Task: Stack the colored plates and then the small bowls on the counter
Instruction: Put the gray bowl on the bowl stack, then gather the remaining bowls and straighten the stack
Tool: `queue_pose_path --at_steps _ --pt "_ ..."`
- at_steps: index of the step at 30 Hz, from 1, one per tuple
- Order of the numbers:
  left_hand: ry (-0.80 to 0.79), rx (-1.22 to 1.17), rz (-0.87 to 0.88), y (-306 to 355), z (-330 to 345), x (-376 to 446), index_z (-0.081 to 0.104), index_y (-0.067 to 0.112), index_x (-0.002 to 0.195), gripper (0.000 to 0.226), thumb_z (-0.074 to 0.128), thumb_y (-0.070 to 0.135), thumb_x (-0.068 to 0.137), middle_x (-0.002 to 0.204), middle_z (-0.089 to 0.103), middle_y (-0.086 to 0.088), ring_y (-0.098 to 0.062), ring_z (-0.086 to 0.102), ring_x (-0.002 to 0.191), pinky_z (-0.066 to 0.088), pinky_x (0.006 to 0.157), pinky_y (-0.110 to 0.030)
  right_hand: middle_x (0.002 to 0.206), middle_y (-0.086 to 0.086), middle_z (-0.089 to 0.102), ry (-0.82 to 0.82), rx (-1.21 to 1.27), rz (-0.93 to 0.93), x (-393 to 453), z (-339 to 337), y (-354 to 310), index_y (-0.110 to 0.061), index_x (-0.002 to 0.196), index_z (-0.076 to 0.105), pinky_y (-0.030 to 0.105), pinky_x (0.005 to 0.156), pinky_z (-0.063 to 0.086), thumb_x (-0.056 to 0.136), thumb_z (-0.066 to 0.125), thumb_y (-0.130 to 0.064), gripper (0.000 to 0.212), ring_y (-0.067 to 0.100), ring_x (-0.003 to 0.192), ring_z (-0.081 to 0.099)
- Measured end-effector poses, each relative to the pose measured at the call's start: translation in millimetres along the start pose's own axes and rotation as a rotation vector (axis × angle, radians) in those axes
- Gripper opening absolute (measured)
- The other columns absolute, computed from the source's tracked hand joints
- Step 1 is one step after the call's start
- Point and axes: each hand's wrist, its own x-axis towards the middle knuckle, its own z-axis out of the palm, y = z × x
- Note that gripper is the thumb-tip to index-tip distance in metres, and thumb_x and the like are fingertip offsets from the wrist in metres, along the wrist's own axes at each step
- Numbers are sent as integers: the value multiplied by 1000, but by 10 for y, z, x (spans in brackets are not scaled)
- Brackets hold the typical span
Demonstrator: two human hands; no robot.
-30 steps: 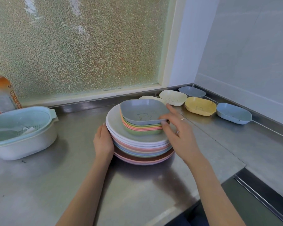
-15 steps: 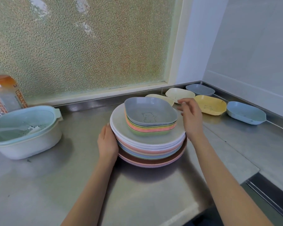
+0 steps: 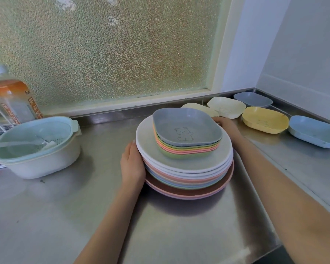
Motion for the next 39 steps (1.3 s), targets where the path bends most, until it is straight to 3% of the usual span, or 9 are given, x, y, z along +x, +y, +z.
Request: queue_pose_path --at_steps 4,11,16,21,24,27,29,34,39 --pt "-5 17 18 2 -3 6 49 14 65 37 32 7 98 71 51 5 -6 44 64 37 54 -3 91 3 70 46 43 -28 0 -49 -35 -13 91 73 23 64 50 80 67 -7 14 11 77 61" --pt "-16 2 0 16 -3 -15 49 16 65 37 32 9 97 71 52 4 -4 43 64 37 56 -5 89 -2 66 340 397 -126 -278 -268 -313 -19 87 67 27 80 47 87 61 -10 10 13 82 60" --pt "-27 13 -15 34 -11 -37 50 19 65 38 31 11 98 73 53 5 -12 44 69 37 66 -30 108 -2 64 393 328 -310 -823 -398 -621 -10 96 61 20 83 46 90 56 -7 8 -5 81 59" --pt "-34 18 -19 46 -21 -40 47 17 63 39 30 11 97 71 51 4 -10 41 66 30 60 -30 125 -7 57 250 209 -420 -1225 -348 -661 -10 94 60 13 90 43 90 54 -1 11 -1 101 59" --pt "-37 20 -44 35 -30 -28 47 13 65 37 30 12 97 72 51 2 -15 39 69 37 64 -30 130 -20 48 131 66 -439 -1304 -313 -648 -19 92 60 13 102 31 92 53 -11 11 -14 121 39" --pt "-33 -17 -45 10 -25 -10 52 5 73 33 30 11 98 72 51 2 -17 41 74 36 55 -5 131 -31 42 67 62 -397 -1339 -303 -638 -23 92 59 20 105 27 92 51 -20 8 -18 125 29" --pt "-36 -27 -52 0 -20 -3 52 5 72 33 31 11 98 72 51 1 -17 41 75 36 54 -5 125 -40 42 9 129 -366 -1363 -300 -646 -19 92 58 19 104 30 92 52 -21 6 -18 127 29" --pt "-46 -3 -30 -9 -18 -4 51 3 75 32 30 12 98 72 52 1 -19 42 76 36 55 -5 127 -26 47 -59 239 -299 -1363 -266 -672 -13 92 56 25 107 34 88 58 -21 10 -13 129 31" --pt "-43 -8 -63 -12 -5 10 55 -2 83 33 30 14 98 73 52 1 -19 43 78 37 62 -14 127 -27 48 -69 336 -297 -1375 -220 -644 -3 95 54 4 96 33 92 54 -12 10 -12 132 26"
